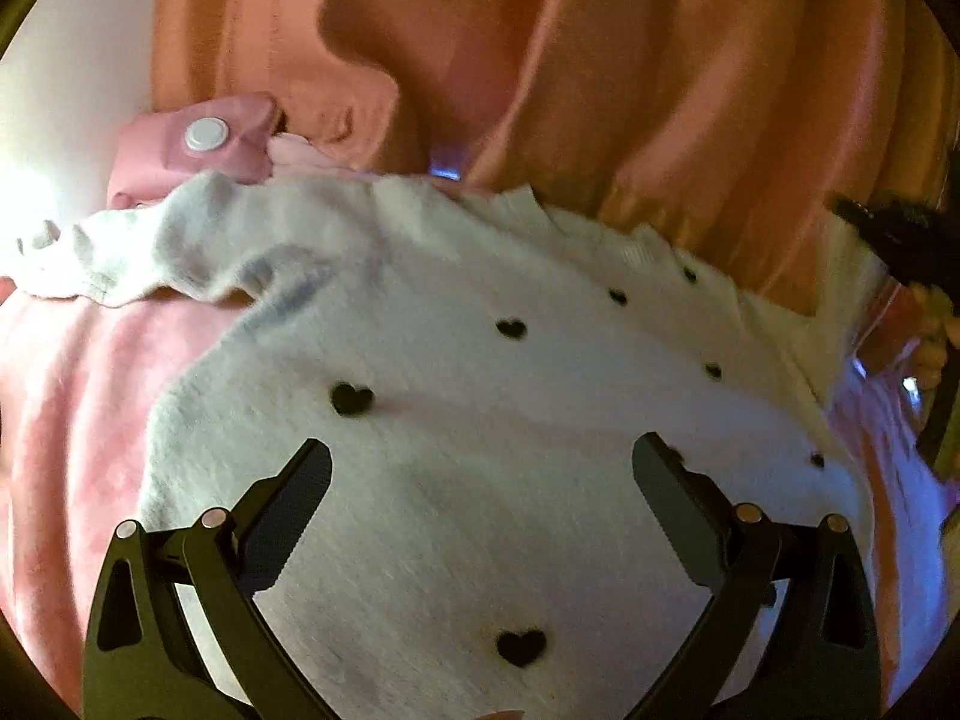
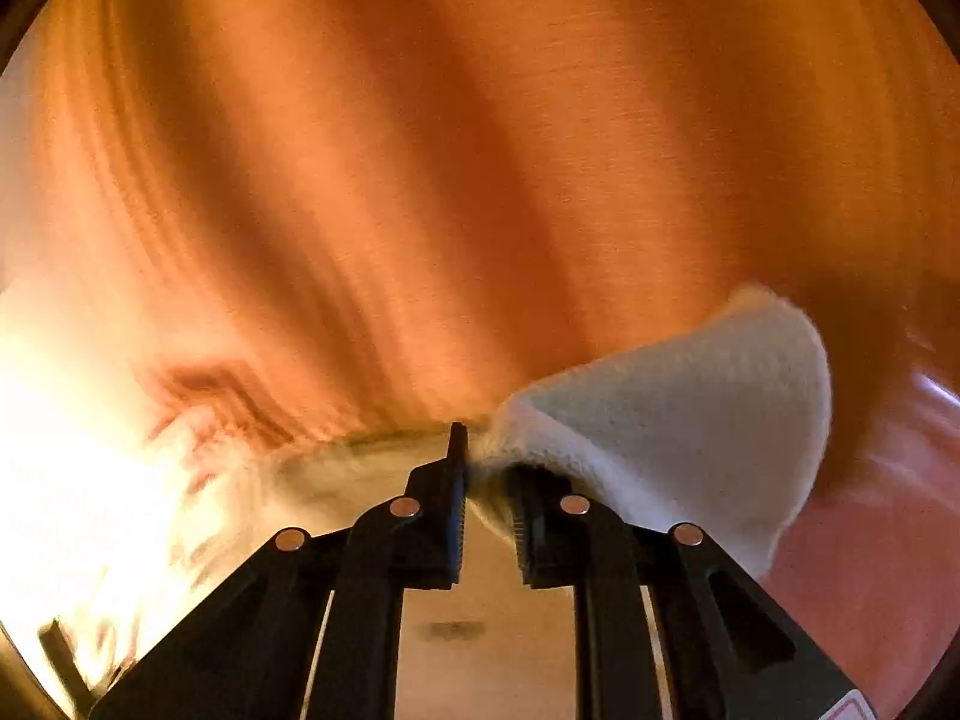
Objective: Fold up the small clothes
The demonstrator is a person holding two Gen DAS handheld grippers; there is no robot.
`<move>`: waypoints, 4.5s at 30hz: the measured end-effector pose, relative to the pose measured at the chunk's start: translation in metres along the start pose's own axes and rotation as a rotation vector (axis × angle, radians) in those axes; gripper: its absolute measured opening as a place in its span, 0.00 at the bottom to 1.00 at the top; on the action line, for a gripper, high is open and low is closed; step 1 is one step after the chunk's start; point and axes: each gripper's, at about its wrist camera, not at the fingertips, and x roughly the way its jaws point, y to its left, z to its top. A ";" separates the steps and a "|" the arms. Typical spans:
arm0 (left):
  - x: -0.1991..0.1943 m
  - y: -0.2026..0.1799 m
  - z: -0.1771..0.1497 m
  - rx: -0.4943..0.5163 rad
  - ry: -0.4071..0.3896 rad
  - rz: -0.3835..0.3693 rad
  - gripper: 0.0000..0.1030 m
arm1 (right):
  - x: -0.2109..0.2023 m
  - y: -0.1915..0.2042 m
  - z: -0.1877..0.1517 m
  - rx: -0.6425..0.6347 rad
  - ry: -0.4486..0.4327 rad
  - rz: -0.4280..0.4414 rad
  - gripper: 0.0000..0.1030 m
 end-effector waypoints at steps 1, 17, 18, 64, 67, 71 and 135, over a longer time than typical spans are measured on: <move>-0.001 0.003 0.001 -0.007 -0.003 0.000 0.95 | 0.020 0.031 -0.006 -0.042 0.044 0.047 0.22; 0.018 0.018 0.022 -0.115 0.099 -0.091 0.95 | -0.045 -0.062 -0.109 0.259 0.133 -0.237 0.66; 0.019 0.010 0.022 -0.072 0.102 -0.084 0.95 | -0.038 -0.058 -0.107 0.237 0.147 -0.230 0.66; 0.092 0.053 0.068 -0.281 0.146 0.043 0.78 | 0.105 -0.087 -0.069 0.209 0.322 -0.376 0.13; 0.104 0.038 0.076 -0.206 0.147 0.071 0.57 | 0.066 -0.101 -0.059 0.271 0.162 -0.357 0.09; 0.126 0.022 0.073 -0.152 0.178 0.092 0.49 | 0.048 -0.162 -0.087 0.381 0.195 -0.483 0.03; 0.090 0.070 0.065 -0.330 0.078 0.154 0.58 | 0.043 0.023 -0.089 0.022 0.177 -0.239 0.64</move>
